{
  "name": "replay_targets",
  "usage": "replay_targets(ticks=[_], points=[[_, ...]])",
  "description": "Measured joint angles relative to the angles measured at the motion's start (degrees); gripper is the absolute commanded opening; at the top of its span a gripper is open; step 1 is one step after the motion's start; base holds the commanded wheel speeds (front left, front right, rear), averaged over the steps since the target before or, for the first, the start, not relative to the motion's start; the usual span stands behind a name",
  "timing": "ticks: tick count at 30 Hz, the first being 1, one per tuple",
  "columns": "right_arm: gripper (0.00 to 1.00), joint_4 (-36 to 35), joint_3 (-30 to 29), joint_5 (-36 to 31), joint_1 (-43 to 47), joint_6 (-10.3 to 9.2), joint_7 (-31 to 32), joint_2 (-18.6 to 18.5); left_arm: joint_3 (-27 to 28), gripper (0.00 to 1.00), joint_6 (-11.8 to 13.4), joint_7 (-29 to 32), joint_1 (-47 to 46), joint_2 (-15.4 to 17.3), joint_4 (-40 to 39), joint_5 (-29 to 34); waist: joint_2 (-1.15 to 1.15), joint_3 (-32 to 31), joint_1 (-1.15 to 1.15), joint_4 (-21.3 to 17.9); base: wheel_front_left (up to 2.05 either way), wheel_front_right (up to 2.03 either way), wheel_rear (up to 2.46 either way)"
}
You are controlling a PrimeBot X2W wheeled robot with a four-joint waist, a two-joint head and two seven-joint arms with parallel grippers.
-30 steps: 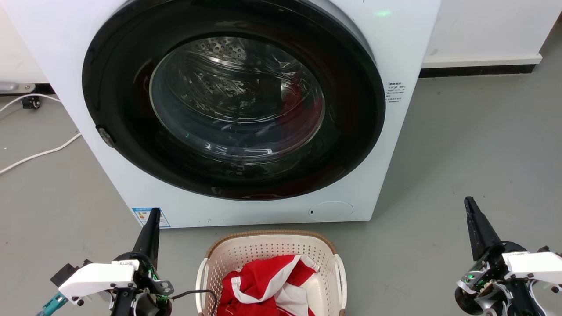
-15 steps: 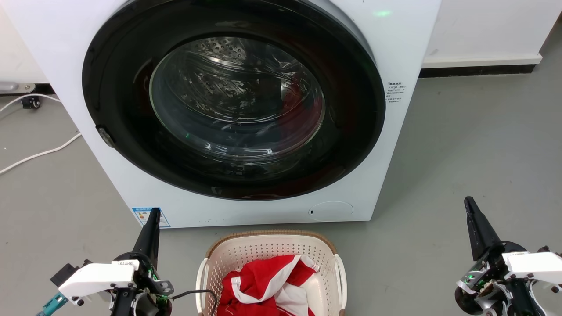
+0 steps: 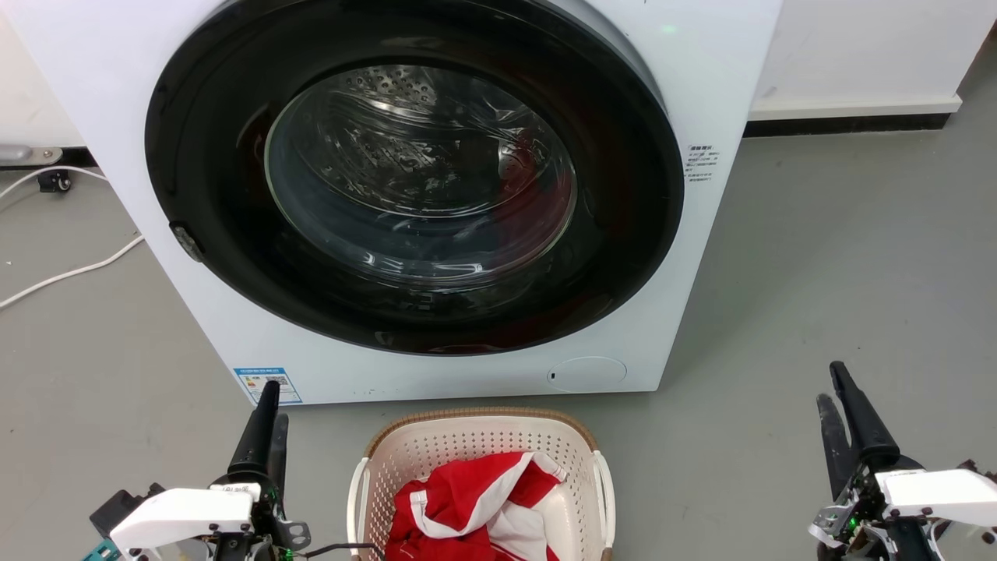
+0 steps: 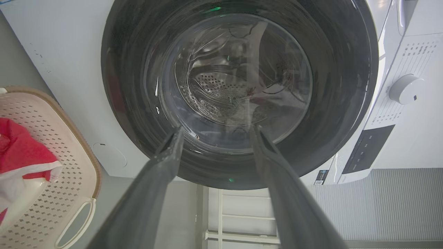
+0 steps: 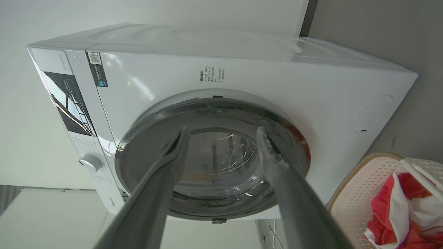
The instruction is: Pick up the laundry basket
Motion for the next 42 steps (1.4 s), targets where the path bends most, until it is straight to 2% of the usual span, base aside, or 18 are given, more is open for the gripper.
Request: replay_targets(ticks=[16, 26, 42], points=[[1.00, -6.4, 2.0, -23.2, 1.3, 0.00, -4.0, 0.0, -2.3, 1.00, 3.9, -4.0, 0.5, 0.0, -4.7, 18.2, 0.00, 0.2, 0.00, 0.0, 0.00, 0.00, 0.00], [1.00, -9.0, 3.3, -34.6, 2.3, 0.00, -6.1, 0.0, -3.5, 1.00, 6.4, -6.2, 1.1, 0.1, -7.2, 28.9, 0.00, 0.2, 0.00, -0.1, 0.00, 0.00, 0.00], [1.00, -12.6, 4.0, -48.6, 3.8, 0.00, -9.1, 0.0, -4.2, 1.00, 7.0, -9.3, 2.8, 0.1, -10.0, 41.9, 0.00, 0.1, 0.00, -0.1, 0.00, 0.00, 0.00]])
